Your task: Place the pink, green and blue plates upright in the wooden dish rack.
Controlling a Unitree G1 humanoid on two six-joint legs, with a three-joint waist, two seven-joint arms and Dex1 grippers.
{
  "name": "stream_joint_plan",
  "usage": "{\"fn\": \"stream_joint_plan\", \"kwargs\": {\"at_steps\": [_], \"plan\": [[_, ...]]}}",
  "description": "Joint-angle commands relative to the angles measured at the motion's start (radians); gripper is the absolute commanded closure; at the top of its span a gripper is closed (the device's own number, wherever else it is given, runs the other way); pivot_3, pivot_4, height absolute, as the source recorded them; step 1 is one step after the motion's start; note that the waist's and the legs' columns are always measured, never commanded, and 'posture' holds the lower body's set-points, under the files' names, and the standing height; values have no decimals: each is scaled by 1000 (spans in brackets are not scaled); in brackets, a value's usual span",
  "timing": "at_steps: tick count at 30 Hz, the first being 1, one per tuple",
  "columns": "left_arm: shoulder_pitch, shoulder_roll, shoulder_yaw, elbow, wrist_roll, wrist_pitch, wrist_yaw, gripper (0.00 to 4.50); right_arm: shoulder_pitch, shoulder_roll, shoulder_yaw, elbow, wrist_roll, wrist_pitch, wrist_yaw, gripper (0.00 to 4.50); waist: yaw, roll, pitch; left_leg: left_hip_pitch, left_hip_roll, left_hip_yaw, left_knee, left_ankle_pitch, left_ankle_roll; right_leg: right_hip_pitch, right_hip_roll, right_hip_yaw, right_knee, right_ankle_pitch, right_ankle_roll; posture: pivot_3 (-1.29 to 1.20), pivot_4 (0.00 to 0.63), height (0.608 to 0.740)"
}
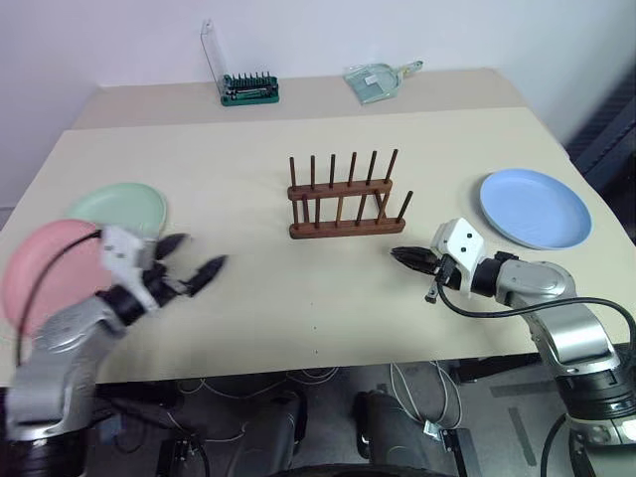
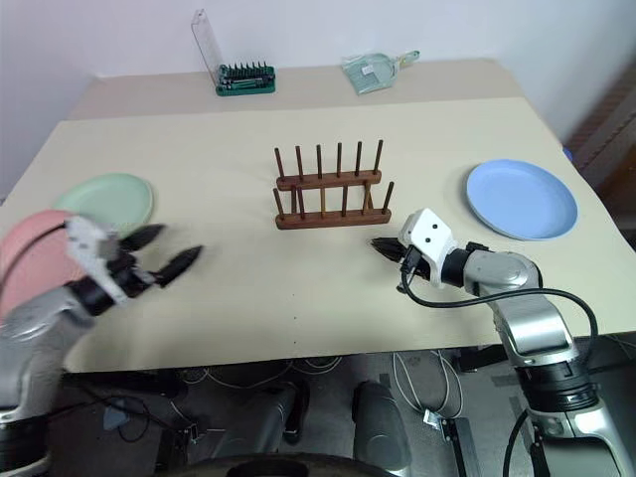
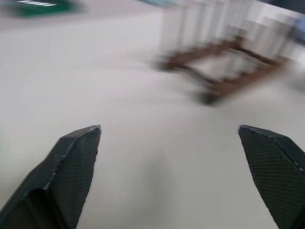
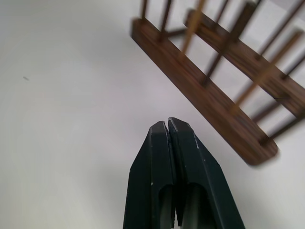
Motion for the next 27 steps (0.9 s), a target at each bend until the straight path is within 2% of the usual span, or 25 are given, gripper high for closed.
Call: {"fn": "stream_joint_plan", "kwargs": {"at_steps": [1, 5, 7, 9, 15, 17, 27], "plan": [[8, -25, 183, -27, -22, 49, 180, 36, -51, 13, 16, -32, 38, -2, 44, 4500, 3, -1, 0, 0, 0, 0, 0, 0, 0, 0, 0, 0, 0, 0, 0, 0, 150, 740], [4, -52, 274, -41, -13, 71, 319, 36, -73, 19, 27, -12, 45, -9, 67, 4500, 23, -2, 0, 0, 0, 0, 0, 0, 0, 0, 0, 0, -1, 1, 1, 0, 150, 740], [19, -71, 439, 12, -21, 133, 467, 36, -108, 40, 58, 54, 30, -47, 97, 4500, 23, -4, 1, 0, 0, 1, 0, 0, 0, 0, 0, 0, -2, 4, 1, 0, 150, 740], [32, -92, 529, 43, -39, 190, 557, 36, -133, 58, 76, 101, 22, -76, 117, 4500, 19, -5, 1, 0, 0, 1, -1, 0, 0, -1, 0, 0, -2, 4, 1, 0, 150, 740], [4, -134, 611, 89, -104, 259, 676, 36, -144, 79, 80, 165, 7, -134, 142, 4500, 38, -8, 1, 0, 0, 0, 1, 0, -1, -2, 1, -1, -1, 4, 1, 0, 150, 740], [-9, -119, 618, 136, -124, 273, 683, 36, -136, 80, 78, 162, 5, -143, 144, 4500, 46, -9, 1, 0, 0, 0, 1, 0, -1, -1, 1, -1, -1, 3, 2, 0, 150, 740], [-54, -62, 498, 225, -153, 296, 587, 36, -67, 73, 54, 78, 20, -124, 119, 4500, 48, -10, 0, 1, 0, 1, 0, 0, -1, -3, 1, -1, -1, 5, -2, 0, 150, 740]]}}
